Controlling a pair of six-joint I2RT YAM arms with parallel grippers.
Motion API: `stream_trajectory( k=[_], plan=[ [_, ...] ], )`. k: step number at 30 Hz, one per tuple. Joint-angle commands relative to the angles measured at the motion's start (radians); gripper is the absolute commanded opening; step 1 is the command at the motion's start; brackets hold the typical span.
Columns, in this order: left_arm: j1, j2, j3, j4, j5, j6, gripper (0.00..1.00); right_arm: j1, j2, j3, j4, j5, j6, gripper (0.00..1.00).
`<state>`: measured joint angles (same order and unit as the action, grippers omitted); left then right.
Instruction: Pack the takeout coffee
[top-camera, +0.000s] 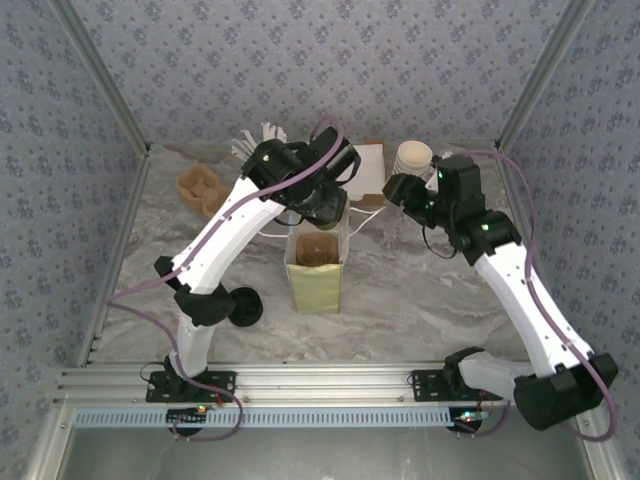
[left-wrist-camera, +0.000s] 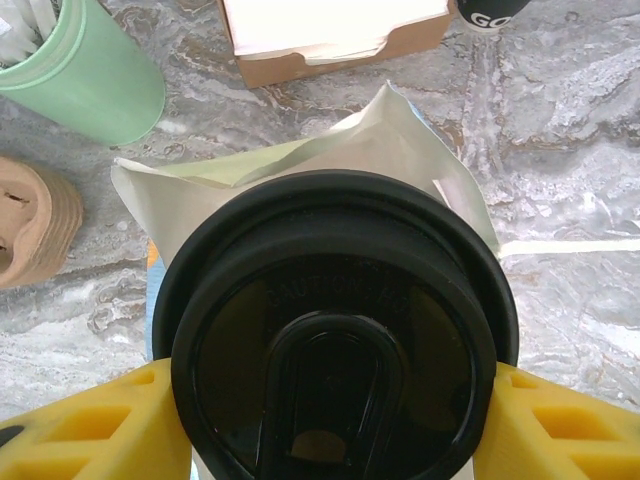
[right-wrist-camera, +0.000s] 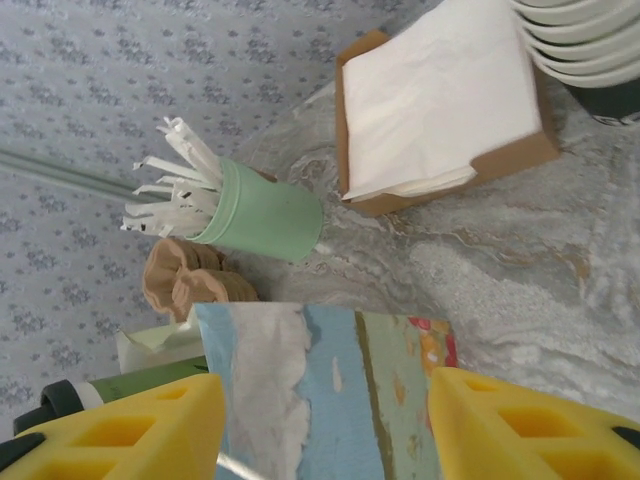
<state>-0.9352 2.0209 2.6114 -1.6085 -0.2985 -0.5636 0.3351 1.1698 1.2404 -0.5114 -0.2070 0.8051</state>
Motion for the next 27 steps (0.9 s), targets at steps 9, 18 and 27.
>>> stream_trajectory(
  k=[9,18,27],
  plan=[
    [0.042,0.060,0.018,-0.177,0.050,-0.038,0.51,-0.041,0.151,0.102,0.115,-0.293,-0.096,0.58],
    [0.073,0.096,-0.006,-0.177,0.060,-0.070,0.51,-0.015,0.059,0.024,0.104,-0.293,-0.087,0.54],
    [0.090,0.142,-0.016,-0.177,0.076,-0.060,0.51,0.093,-0.065,-0.072,0.061,-0.181,-0.096,0.51]
  ],
)
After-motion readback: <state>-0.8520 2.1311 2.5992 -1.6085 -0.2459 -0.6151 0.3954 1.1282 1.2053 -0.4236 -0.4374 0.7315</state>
